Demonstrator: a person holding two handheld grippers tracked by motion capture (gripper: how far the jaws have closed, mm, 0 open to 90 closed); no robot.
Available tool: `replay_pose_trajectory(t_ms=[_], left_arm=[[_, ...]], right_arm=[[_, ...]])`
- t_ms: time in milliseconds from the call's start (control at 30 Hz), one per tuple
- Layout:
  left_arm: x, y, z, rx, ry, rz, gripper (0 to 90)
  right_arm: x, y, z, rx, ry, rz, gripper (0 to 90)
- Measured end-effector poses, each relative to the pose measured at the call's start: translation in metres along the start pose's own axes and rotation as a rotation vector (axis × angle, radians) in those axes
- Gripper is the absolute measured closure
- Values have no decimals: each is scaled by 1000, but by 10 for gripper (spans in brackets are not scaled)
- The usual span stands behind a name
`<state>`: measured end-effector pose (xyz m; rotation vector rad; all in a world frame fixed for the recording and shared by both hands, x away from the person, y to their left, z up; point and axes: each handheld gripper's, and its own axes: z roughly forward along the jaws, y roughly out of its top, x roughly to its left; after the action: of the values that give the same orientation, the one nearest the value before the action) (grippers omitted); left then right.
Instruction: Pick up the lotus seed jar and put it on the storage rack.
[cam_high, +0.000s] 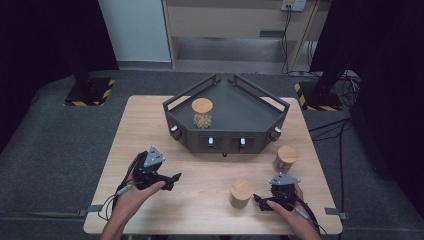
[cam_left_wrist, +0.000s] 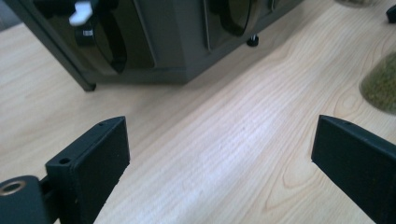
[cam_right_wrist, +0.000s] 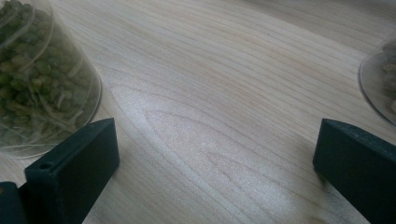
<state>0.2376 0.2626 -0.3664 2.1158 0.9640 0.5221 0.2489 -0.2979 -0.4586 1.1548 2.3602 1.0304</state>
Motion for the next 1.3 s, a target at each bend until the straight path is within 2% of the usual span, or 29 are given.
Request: replay_pose_trajectory(t_ms=[200,400,667,867,1000,1300], left_arm=[[-6,-12,-5,3,21,-11,33],[-7,-24,-6,8,35,-41,32],[-7,-39,-4,25,51,-88,32],[-5,-51,4,32,53,-126,31],[-6,-54,8,54,58,-127,32],[-6,-62,9,94,98,-168,28]], right_arm=[[0,0,0,0,0,0,3],[0,0,0,0,0,-1,3],[1,-1,0,-1,-4,3,3],[2,-1,-1,-1,-4,5,4],[3,-1,-1,-1,-6,9,4],[4,-2,-2,-1,-8,10,4]])
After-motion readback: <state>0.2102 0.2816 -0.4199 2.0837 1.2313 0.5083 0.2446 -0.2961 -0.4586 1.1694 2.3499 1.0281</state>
